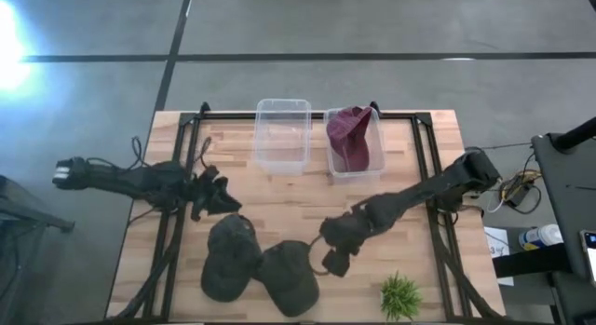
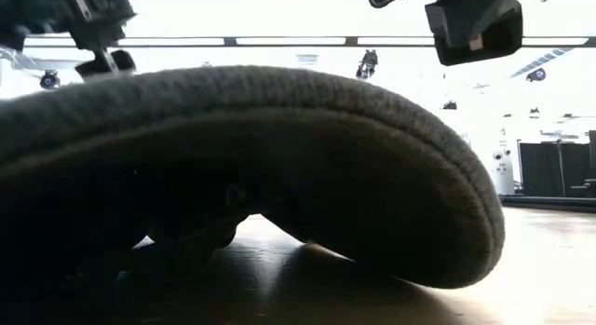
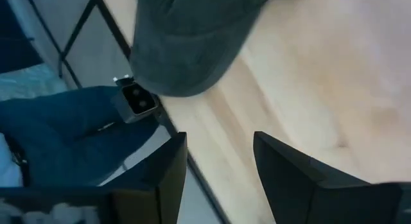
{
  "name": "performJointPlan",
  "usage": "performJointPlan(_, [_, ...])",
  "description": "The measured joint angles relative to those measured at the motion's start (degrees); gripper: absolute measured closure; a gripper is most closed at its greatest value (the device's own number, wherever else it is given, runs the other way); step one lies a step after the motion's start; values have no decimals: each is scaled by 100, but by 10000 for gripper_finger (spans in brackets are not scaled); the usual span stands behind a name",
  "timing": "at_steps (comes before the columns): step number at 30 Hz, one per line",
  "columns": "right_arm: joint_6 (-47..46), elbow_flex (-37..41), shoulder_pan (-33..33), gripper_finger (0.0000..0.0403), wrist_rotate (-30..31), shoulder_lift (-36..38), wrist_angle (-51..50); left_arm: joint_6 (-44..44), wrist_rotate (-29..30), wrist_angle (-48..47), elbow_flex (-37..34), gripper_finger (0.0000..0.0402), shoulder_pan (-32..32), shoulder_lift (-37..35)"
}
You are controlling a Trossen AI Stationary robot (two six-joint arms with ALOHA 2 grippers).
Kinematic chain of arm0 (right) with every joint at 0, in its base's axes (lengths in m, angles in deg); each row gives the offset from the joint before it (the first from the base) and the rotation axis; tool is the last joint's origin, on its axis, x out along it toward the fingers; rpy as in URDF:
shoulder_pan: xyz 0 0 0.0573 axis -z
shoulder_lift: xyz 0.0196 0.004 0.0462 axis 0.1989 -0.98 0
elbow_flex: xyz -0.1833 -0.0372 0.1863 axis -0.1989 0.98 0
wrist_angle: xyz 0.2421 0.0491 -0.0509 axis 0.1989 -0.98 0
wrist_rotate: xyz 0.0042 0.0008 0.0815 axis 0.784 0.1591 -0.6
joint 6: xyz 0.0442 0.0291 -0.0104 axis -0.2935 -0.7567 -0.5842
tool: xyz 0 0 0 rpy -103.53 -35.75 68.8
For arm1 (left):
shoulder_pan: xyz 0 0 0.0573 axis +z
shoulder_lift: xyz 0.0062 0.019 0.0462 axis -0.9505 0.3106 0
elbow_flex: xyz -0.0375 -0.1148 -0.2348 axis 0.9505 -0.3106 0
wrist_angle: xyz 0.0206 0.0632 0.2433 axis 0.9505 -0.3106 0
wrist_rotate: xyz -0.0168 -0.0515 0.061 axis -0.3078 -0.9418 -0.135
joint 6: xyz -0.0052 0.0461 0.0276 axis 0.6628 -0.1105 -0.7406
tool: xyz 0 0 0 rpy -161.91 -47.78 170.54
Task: Pick & Place hat
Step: Put the right black cap into the left transparent bin
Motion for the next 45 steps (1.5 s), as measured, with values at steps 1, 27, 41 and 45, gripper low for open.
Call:
performJointPlan(1, [-123,35,-58,227,-1,-58,118,-131,-1,-118,153,304,-155,218])
performJointPlan(27, [-4206,300,-1435,227,1739,-2104,4135,-2837,2179,-1553,3437,326,-2205,5499])
performJointPlan(41, [-4058,304,-1109,227,3806,-2032,4168,-2608,1680,-1940,3392,326,-2231,6118])
performJointPlan(45, [-3628,309,-887,227,3892,-1897,4138,-2566,1655,-1886,3390,326,-2231,6127])
